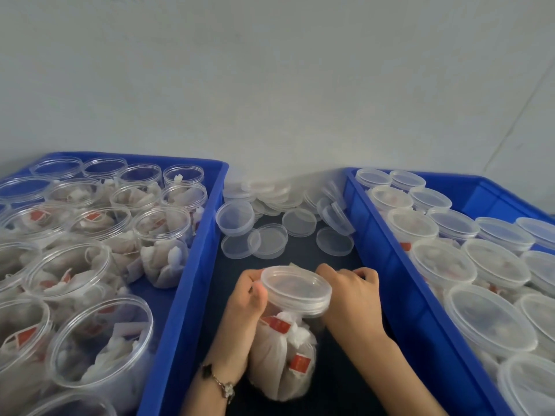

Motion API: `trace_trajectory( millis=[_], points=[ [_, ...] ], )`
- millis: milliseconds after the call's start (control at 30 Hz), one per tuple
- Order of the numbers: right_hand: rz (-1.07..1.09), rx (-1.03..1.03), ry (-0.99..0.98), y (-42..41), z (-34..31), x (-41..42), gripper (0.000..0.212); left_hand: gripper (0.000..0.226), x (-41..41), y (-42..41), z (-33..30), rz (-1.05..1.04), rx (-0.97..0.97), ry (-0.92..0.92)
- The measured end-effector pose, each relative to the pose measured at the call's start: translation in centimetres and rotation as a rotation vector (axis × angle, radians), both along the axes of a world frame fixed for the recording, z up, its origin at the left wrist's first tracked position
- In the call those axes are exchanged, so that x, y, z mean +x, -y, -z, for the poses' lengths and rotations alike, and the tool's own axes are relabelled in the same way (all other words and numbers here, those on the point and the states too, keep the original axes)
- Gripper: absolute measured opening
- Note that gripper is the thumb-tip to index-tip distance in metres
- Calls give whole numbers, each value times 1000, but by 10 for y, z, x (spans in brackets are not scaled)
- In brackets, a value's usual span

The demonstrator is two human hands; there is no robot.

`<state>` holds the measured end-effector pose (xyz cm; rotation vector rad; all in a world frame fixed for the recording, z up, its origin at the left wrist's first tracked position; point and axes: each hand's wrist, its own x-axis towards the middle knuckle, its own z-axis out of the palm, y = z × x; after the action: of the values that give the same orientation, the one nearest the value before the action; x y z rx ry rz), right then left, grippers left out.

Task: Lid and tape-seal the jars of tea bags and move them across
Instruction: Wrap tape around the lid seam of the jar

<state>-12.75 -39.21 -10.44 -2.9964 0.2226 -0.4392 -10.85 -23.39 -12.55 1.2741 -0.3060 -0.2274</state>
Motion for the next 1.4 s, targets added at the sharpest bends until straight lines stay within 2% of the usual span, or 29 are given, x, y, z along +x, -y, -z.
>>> trace_trajectory(
  millis=[67,233,333,433,467,567,667,767,800,900,1000,1067,1167,1200,1300,1400],
  points=[
    [8,34,2,0,-1,-1,11,91,1,-1,-1,-4,-36,-9],
    [85,42,39,1,0,-2,8,51,3,7,-10,-65,57,19],
    [121,-1,21,-4,0,0,9,48,4,13,-11,-253,116,100],
    [133,-13,-1,-7,3,3,14,17,4,18,-11,-443,137,135],
    [139,-1,-10,-7,4,4,16,16,3,19,-11,-485,138,140],
    [161,34,-46,-9,4,8,19,36,-1,19,-2,-491,100,91],
    [154,25,-98,-12,2,9,13,46,-7,15,6,-357,240,134],
    [169,34,-84,-17,4,7,18,102,-8,18,12,-314,418,182],
    [167,42,-70,-18,4,6,18,105,-7,18,12,-330,444,186],
    [62,142,-69,-13,6,4,16,73,0,16,12,-408,417,161],
    [-100,404,-252,0,0,4,33,56,9,9,14,-427,304,16],
    [-190,628,-340,9,-4,3,44,55,11,4,15,-435,193,-66],
    [-298,858,-325,17,-6,-4,40,62,11,1,16,-440,104,-131],
    [-300,876,-316,18,-7,-6,41,64,11,0,17,-435,100,-137],
    [-260,833,-240,23,-9,-6,61,64,11,0,14,-423,104,-134],
    [-179,735,-102,32,-14,-7,56,60,7,1,12,-402,106,-119]
  ],
)
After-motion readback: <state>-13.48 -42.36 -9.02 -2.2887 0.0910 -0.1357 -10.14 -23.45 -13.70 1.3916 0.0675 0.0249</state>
